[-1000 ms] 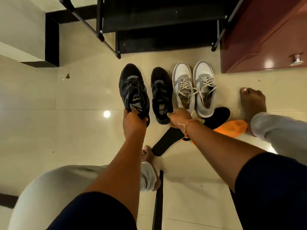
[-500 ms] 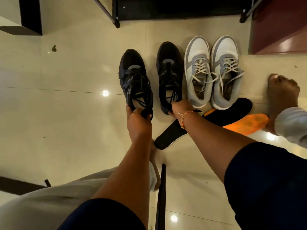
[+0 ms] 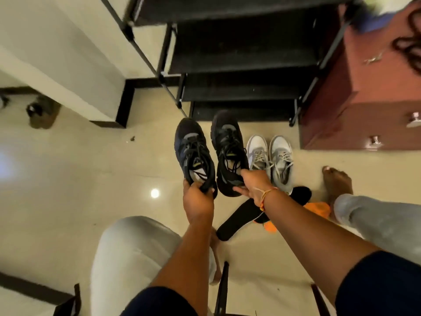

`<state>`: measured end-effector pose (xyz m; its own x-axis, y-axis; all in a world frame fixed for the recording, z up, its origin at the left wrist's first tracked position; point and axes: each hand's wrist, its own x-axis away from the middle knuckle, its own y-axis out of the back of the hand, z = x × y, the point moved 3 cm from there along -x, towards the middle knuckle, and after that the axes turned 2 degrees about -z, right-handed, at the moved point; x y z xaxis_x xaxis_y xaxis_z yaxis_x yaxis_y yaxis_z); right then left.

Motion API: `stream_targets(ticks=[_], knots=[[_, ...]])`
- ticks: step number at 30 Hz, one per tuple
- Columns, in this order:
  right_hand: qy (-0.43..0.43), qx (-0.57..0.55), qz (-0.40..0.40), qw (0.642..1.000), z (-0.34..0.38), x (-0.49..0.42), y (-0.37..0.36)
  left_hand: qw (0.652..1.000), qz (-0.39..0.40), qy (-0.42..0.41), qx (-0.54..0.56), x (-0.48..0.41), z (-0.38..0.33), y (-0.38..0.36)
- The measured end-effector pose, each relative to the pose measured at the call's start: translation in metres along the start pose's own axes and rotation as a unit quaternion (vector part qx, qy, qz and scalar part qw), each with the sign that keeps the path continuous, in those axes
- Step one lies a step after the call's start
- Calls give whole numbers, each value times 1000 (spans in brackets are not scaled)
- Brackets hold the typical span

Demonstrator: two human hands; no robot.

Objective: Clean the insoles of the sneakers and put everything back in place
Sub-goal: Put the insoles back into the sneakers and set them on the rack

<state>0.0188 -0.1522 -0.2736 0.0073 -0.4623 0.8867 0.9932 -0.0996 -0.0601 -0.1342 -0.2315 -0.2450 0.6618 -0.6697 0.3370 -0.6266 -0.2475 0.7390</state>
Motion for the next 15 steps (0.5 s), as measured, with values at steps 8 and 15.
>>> stream_targets(ticks=[8, 15], knots=[[110, -65, 33, 991, 34, 139, 43, 986, -20, -159, 43, 81, -67, 80], [198, -100, 69, 973, 63, 219, 44, 962, -64, -254, 79, 104, -109, 141]])
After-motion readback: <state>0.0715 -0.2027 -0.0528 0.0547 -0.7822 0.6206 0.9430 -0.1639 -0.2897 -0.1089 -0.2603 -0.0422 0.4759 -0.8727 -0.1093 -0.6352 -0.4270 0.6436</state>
